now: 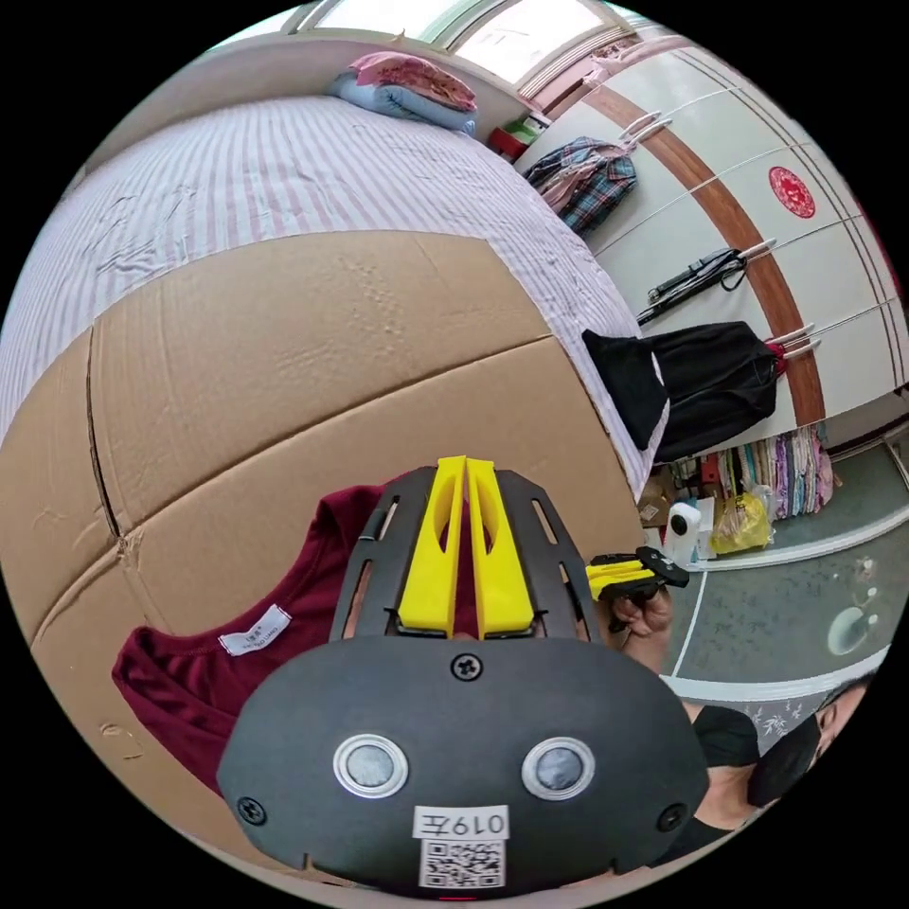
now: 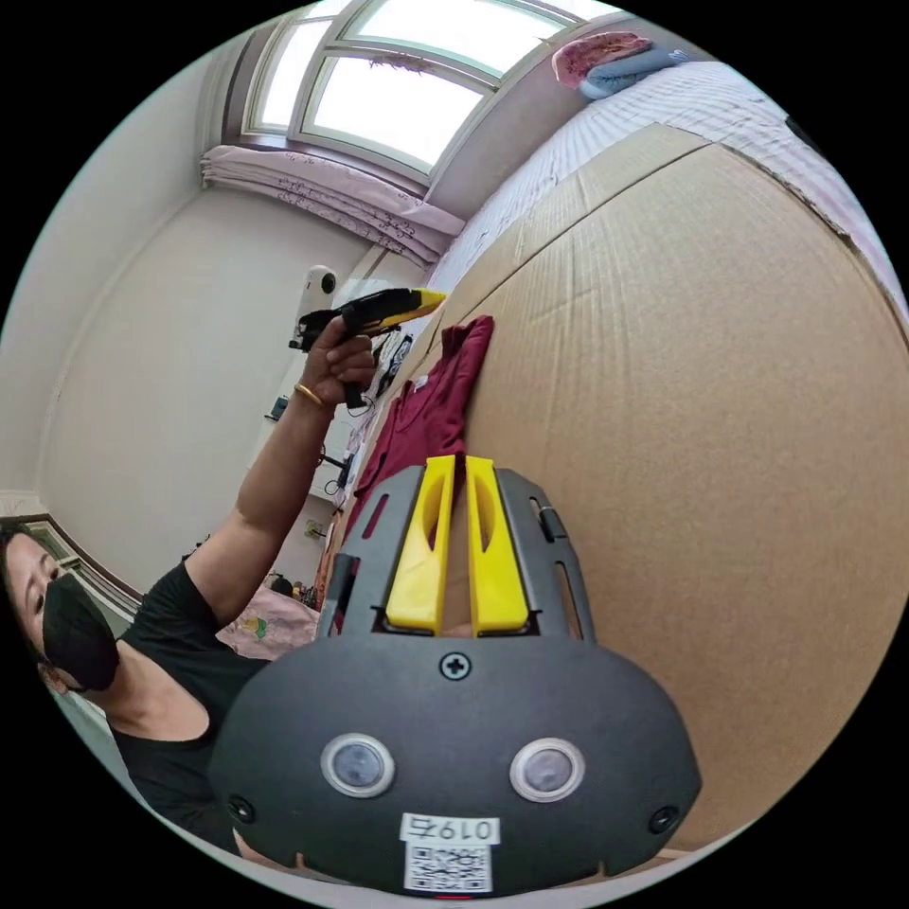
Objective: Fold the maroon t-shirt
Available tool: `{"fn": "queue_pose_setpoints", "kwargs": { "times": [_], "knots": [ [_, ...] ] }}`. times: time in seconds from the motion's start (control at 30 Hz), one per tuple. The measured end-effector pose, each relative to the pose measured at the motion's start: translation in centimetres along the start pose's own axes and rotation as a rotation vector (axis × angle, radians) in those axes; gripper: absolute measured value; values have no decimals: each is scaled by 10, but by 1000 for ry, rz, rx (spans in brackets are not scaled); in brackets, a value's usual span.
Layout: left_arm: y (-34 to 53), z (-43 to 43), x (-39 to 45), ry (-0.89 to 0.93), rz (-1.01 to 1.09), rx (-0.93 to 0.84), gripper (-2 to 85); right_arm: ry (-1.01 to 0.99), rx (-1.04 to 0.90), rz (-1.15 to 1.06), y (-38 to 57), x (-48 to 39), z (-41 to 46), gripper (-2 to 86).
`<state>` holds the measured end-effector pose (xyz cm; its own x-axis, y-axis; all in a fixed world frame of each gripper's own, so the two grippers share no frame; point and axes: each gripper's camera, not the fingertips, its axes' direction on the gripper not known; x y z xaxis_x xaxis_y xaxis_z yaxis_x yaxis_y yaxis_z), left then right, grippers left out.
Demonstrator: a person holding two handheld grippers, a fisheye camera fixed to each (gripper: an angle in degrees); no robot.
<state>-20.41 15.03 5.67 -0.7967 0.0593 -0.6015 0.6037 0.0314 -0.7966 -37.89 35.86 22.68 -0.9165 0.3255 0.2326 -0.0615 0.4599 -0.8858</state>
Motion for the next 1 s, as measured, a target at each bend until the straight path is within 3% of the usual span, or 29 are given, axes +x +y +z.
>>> {"fn": "queue_pose_setpoints", "kwargs": {
  "times": [0.13,0.2,0.3,0.4,0.57,0.73,0.87,1.0],
  "knots": [
    [149,-39,44,9,229,173,8,136,204,-257,48,-22,5,-2],
    [279,-62,85,-253,376,317,7,280,266,-383,75,-49,16,-4],
    [445,-64,127,-609,423,461,7,488,339,-566,127,-90,57,-6],
    [580,-39,149,-853,416,435,7,571,384,-701,191,-106,119,-7],
    [705,14,164,-865,435,209,6,612,359,-772,304,-67,247,-8],
    [774,42,169,-1072,398,264,5,892,273,-763,349,-18,341,-9],
    [821,60,171,-997,402,282,6,1027,314,-781,368,22,391,-9],
    [870,71,173,-935,400,298,7,1263,221,-838,372,70,458,-9]
  ]
}}
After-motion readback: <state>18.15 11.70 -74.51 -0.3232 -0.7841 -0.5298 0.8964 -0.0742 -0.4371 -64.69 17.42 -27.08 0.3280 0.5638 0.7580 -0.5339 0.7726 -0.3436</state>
